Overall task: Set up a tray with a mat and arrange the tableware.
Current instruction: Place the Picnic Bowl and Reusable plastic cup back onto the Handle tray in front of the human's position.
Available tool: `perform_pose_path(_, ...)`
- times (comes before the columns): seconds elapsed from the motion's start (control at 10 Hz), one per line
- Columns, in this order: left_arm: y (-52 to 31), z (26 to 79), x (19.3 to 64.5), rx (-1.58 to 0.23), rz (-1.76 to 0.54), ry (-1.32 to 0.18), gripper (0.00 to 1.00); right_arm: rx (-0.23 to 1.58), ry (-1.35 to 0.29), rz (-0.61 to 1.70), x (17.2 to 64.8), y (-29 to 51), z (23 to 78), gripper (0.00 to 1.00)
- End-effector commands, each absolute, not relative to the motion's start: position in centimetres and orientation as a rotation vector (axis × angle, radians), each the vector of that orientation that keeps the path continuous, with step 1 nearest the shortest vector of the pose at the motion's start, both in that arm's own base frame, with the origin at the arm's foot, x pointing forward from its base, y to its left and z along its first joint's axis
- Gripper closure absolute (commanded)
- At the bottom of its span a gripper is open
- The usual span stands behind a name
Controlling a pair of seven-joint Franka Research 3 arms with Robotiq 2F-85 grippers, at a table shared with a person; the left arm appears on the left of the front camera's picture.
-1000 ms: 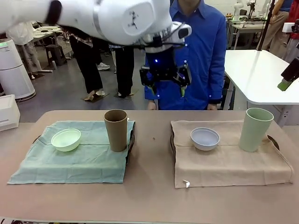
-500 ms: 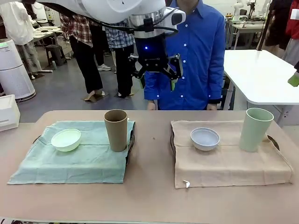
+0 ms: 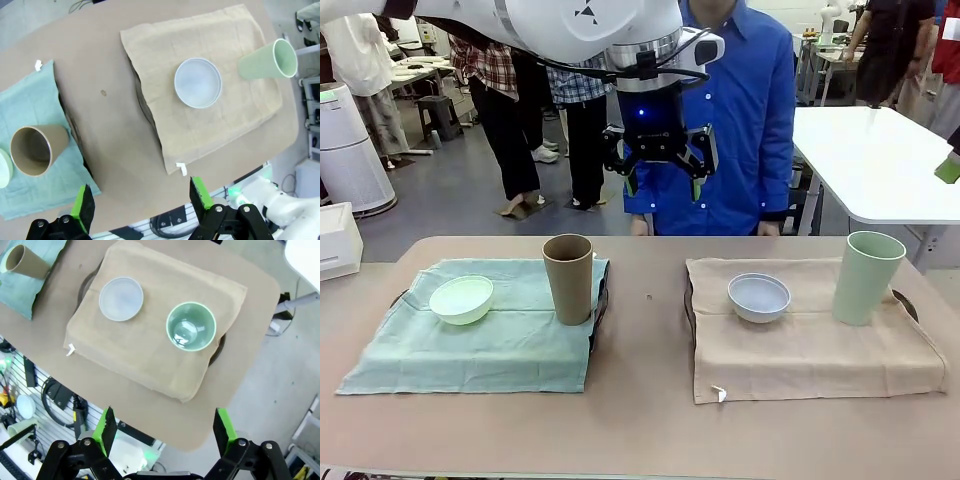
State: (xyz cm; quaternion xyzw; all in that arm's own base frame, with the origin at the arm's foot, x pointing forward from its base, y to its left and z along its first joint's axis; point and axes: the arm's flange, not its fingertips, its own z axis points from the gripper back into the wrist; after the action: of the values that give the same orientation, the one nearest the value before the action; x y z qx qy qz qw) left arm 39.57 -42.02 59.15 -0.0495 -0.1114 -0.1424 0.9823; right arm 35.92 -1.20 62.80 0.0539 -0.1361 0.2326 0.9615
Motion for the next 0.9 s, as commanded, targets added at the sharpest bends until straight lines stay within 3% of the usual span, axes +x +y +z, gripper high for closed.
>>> perform_pose_path(0.0,-41.80,59.40,39.64,-0.107,-0.290,-0.234,0.00,0.080,-0.276,0.449,36.08,-0.88,62.62,0.00)
perform_pose_path(0.8,-41.99,59.27,39.63,-0.101,-0.285,-0.226,0.00,0.109,-0.276,0.470,35.92,-1.19,62.80,0.00)
